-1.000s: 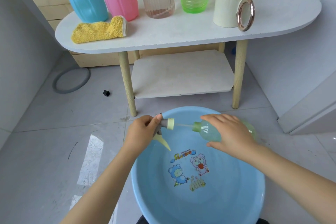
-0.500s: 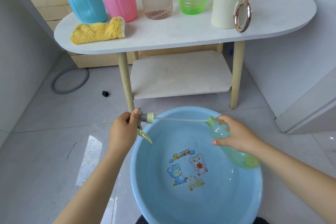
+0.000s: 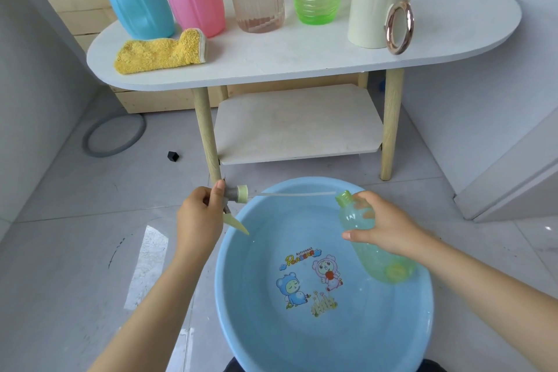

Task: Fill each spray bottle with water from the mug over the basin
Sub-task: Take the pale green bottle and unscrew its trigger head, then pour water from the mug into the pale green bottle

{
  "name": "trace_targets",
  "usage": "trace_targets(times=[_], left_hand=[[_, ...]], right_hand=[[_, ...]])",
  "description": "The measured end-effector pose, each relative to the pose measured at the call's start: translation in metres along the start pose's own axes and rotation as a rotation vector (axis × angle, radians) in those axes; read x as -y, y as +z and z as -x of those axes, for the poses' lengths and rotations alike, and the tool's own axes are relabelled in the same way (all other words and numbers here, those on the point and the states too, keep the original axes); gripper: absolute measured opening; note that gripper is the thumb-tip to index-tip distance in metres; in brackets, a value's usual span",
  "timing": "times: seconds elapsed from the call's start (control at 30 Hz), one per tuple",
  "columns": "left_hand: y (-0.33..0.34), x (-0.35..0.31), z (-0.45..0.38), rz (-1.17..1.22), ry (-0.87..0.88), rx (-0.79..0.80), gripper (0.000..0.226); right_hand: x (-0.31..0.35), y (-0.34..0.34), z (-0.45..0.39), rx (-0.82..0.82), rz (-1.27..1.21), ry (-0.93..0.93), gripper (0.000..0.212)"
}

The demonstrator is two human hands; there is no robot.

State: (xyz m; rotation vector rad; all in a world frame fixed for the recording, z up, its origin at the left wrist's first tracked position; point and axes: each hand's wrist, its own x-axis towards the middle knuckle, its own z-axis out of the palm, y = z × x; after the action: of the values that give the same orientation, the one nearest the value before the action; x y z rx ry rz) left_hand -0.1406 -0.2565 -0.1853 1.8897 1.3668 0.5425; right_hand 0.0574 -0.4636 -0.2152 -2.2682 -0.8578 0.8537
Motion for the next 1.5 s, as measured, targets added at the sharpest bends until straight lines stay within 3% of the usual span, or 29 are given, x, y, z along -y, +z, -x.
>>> trace_targets(times=[0.23,0.5,0.77,1.1,1.23,1.5], left_hand=[[-0.012,-0.011,0.008,0.242,-0.046,0.032,0.051],[-0.047,-0.038,0.012,0.455,-0.11,-0.039,0.059],[-0.072,-0.082,-0.003,0.602,-0.137,-0.077,0.048],[-0.039,-0.168,-0.057,0.555,-0.018,0.021,0.04],[-0.021,-0.187,-0.076,0.414,-0.008,0.068,0.033],[-0.009,-0.202,-0.087,0.056,0.205,0.025,0.028]], right_hand=[[0.021,-0.012,0.01,-0.089,-0.11,-0.102,0.072],[0.084,-0.053,0.028,-0.208,-0.218,-0.272,0.07],[0.132,-0.071,0.035,-0.238,-0.256,-0.309,0.065],[0.152,-0.083,0.008,-0.293,-0.24,-0.252,0.07],[0.15,-0.084,0.001,-0.298,-0.235,-0.263,0.075],[0.141,-0.082,-0.005,-0.301,-0.261,-0.259,0.074]])
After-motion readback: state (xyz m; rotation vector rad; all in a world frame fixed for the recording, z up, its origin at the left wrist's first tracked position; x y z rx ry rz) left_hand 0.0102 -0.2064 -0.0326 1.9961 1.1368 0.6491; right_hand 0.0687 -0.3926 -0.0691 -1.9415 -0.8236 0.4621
